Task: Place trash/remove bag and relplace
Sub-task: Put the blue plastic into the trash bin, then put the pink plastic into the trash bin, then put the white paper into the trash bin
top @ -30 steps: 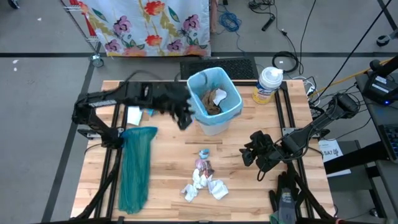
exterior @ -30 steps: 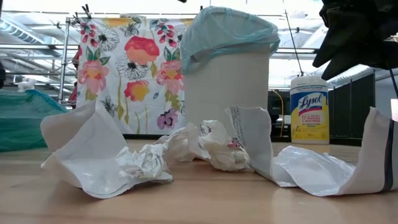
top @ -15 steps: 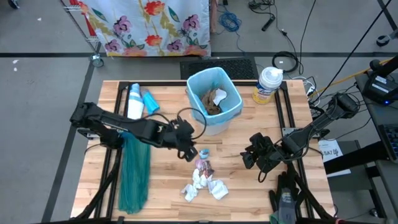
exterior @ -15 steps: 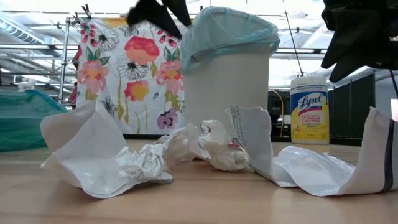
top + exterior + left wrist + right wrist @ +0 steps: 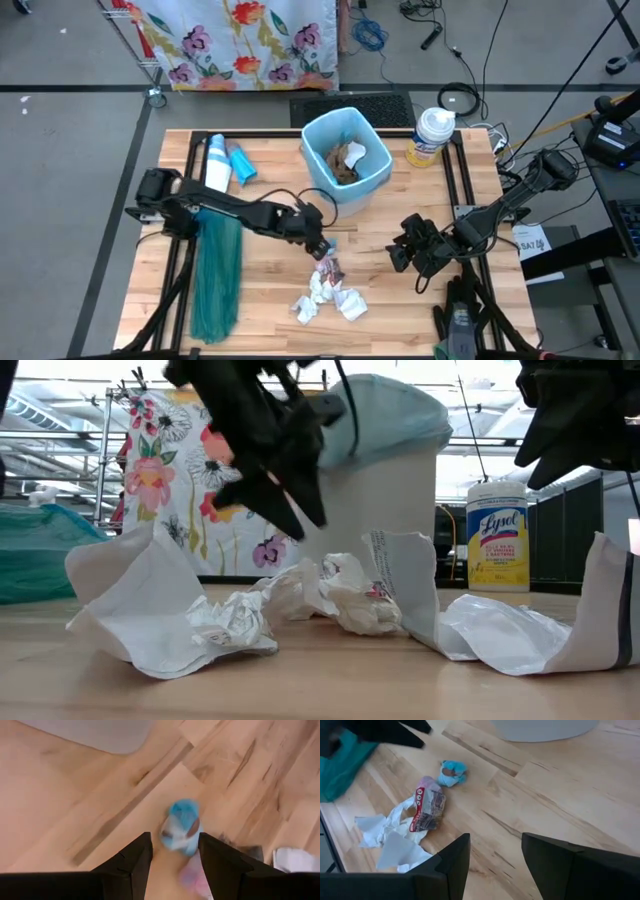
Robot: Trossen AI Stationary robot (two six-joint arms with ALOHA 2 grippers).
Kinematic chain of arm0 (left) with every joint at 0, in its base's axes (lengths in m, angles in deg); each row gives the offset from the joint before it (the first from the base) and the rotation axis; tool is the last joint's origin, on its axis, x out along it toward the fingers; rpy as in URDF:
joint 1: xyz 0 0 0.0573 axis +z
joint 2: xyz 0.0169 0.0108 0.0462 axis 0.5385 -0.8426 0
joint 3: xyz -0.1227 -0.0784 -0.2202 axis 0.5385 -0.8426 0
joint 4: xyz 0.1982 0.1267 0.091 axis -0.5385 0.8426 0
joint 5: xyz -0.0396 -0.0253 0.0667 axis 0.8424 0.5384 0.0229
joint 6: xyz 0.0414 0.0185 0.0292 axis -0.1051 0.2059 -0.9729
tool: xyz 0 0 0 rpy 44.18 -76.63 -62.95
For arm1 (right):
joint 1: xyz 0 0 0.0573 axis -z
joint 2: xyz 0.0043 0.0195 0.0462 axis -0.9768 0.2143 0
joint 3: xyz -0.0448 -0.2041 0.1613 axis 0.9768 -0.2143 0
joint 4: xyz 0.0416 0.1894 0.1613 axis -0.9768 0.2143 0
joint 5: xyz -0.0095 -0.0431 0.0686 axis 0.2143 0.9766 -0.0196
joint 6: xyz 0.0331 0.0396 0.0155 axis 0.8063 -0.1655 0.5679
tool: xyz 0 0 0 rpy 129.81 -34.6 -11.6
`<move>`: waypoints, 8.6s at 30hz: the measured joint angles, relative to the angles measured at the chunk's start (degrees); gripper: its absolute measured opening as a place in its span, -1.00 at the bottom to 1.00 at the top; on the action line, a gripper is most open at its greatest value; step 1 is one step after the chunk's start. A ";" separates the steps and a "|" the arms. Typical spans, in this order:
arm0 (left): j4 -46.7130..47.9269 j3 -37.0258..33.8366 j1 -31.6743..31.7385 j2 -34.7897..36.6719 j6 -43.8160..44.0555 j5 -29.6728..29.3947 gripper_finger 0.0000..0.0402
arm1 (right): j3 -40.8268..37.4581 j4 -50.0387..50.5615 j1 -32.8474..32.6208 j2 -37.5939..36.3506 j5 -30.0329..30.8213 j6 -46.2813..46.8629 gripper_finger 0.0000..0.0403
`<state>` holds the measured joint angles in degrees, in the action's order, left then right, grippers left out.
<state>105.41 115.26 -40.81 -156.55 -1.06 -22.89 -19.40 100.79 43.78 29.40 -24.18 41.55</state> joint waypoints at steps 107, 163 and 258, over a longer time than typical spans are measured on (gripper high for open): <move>32.21 42.64 24.96 12.41 -48.56 11.56 -0.24 | -0.02 -5.25 0.92 7.98 5.02 16.82 -0.15; -8.35 -39.38 -16.65 45.83 -2.76 -4.15 -0.24 | 47.26 2.27 13.92 46.10 -17.80 -32.85 -0.15; -10.32 -45.36 -0.38 59.40 -11.95 5.12 -0.24 | 50.99 19.10 41.76 18.33 -10.23 -42.52 -0.39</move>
<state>95.09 69.90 -41.19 -97.15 -13.01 -17.77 31.59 119.88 85.54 47.72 -34.41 -0.97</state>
